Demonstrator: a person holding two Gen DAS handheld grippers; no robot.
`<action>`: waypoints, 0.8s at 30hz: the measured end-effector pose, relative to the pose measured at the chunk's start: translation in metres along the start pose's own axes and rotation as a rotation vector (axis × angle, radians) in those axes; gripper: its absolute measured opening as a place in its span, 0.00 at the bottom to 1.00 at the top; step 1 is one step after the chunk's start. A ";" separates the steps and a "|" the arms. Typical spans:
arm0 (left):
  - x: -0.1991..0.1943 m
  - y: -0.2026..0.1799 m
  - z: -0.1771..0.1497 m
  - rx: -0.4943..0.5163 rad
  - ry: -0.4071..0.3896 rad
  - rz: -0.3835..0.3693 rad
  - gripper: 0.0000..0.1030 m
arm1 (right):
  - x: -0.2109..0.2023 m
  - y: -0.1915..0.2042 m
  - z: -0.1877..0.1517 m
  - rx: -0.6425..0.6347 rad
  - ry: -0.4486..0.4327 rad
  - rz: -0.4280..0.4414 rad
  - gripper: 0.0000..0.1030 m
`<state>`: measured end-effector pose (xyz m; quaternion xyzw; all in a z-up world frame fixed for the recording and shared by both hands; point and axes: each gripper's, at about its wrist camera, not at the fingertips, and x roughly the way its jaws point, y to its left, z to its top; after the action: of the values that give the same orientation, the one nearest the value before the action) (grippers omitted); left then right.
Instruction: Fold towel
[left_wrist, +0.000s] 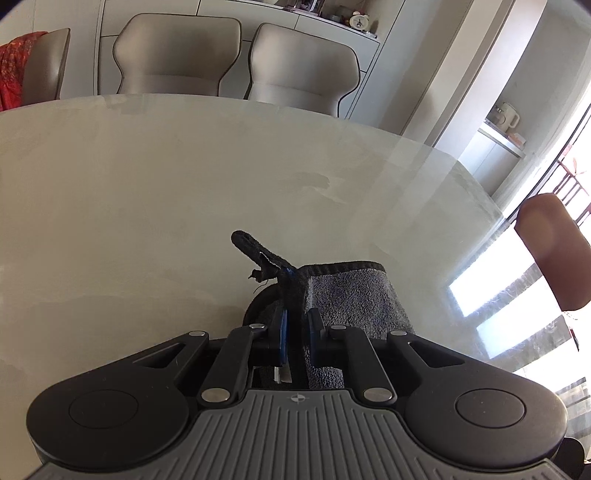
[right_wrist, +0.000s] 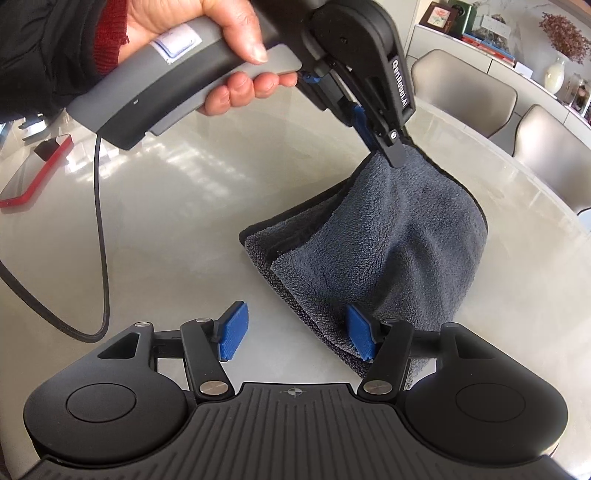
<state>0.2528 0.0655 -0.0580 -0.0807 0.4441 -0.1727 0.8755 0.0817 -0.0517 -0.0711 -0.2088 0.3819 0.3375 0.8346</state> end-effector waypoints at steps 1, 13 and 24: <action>0.004 0.002 0.000 -0.005 0.011 0.002 0.10 | 0.000 0.000 0.001 -0.001 0.000 0.001 0.59; 0.010 0.005 0.006 0.042 0.045 0.006 0.10 | -0.004 0.004 0.015 -0.010 -0.062 0.031 0.29; 0.006 0.008 0.000 0.055 0.066 0.005 0.11 | 0.018 0.015 0.027 -0.099 -0.045 -0.028 0.17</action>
<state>0.2576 0.0704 -0.0650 -0.0498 0.4679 -0.1854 0.8627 0.0931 -0.0178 -0.0697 -0.2473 0.3431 0.3490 0.8362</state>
